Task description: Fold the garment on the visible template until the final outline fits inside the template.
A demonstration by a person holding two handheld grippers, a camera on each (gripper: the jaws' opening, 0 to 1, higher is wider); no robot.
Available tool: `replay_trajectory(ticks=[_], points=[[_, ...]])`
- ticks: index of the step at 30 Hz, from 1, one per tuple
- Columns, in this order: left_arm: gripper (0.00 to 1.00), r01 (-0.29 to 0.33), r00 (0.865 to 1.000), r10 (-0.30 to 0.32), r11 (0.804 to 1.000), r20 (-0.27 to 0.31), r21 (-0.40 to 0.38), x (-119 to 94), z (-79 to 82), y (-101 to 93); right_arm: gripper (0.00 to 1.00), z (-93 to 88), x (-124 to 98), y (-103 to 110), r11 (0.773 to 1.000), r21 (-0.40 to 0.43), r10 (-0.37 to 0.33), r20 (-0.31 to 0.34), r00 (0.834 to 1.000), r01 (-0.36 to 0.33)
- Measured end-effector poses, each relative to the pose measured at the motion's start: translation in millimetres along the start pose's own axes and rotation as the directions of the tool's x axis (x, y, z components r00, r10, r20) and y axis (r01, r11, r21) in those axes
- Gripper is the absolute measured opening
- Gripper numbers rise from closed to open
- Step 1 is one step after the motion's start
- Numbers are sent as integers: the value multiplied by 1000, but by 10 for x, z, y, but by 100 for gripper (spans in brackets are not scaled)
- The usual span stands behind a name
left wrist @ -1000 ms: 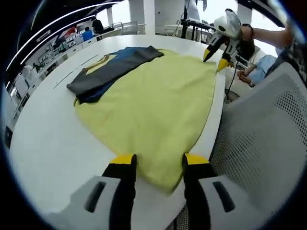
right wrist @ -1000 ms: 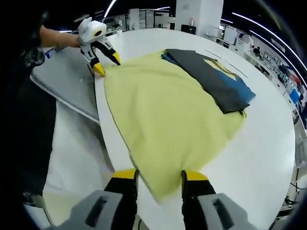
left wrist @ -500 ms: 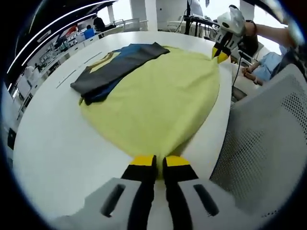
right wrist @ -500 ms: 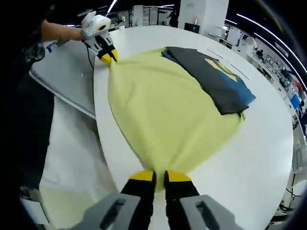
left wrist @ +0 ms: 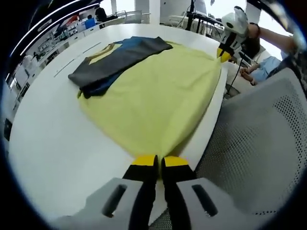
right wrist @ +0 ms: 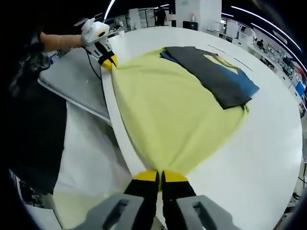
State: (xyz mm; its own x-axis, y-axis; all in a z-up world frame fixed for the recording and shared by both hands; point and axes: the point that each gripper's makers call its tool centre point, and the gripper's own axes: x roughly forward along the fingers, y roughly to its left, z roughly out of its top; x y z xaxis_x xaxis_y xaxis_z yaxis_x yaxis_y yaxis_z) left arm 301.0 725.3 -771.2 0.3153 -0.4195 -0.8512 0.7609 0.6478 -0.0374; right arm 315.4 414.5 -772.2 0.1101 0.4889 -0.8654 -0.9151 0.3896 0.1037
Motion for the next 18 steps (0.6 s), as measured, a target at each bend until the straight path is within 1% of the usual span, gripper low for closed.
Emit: replay_trajectory(ticks=[3,6,10,14,18], points=[[1,28,1000,-28,1000,-13,-10,-12,-39,-67,0,-49,-10,74,999,20,32,-15,999,-32],[1,51,998,-52,999,-21,-19,-32,-79,-128,0,-74,-23,131,998,23,53,-23,998,-52],[1,69,997,-70,998,-43,-11,-66,-126,-185,0,-98,-54,248,995,23,93,-34,995,-92],[1,85,995,-85,996,-58,-11,-93,-166,-230,0,-111,-69,300,993,39,115,-39,993,-113],[1,88,995,-90,995,-40,-42,-141,-143,-233,0,-85,-112,291,993,45,109,-22,994,-108]])
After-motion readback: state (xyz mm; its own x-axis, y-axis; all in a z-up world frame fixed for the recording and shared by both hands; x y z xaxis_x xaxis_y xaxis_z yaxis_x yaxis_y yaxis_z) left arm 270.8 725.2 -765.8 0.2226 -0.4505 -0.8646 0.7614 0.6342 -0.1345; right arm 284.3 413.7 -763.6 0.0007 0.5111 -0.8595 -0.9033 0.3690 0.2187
